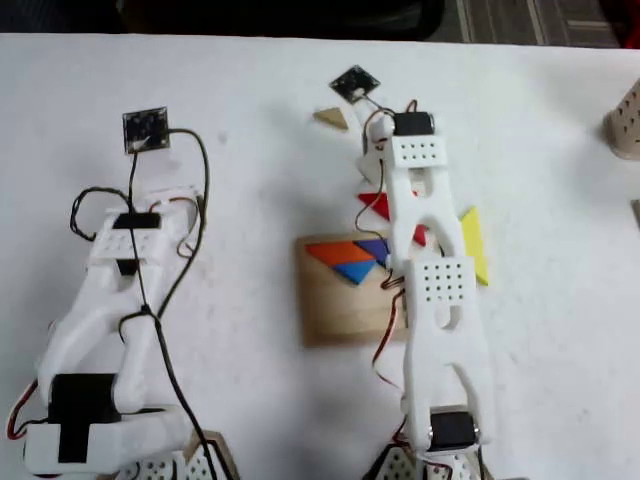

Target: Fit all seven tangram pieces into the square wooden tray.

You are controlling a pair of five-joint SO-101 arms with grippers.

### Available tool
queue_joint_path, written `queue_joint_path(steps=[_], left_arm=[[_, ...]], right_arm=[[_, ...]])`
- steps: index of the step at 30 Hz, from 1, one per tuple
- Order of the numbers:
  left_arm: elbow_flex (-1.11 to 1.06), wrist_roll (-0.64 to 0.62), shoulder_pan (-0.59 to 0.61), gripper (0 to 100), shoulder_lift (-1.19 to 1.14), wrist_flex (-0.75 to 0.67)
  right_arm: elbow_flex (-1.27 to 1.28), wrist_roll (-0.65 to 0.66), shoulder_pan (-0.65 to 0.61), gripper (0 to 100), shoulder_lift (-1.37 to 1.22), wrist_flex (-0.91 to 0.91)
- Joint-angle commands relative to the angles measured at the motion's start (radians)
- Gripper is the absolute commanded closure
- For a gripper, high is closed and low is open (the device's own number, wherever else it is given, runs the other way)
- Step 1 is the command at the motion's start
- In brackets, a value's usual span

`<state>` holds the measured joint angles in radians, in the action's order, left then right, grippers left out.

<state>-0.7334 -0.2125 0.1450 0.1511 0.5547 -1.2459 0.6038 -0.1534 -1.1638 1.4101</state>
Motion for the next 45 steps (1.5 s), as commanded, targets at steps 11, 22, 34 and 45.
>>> queue_joint_path(steps=[11,22,34,45], left_arm=[[0.006,-0.005,0.068,97,0.007,-0.023],[0.005,-0.005,0.068,98,0.007,-0.018],[0.005,-0.005,0.067,98,0.004,-0.017],[0.003,-0.005,0.071,98,0.001,0.011]], right_arm=[[-0.015,-0.215,-0.061,82.9,-0.015,-0.559],[-0.040,-0.224,-0.128,91.7,-0.251,-1.357],[-0.032,-0.471,-0.097,96.8,-0.191,-0.995],[-0.041,-0.511,-0.087,98.1,-0.133,-0.639]])
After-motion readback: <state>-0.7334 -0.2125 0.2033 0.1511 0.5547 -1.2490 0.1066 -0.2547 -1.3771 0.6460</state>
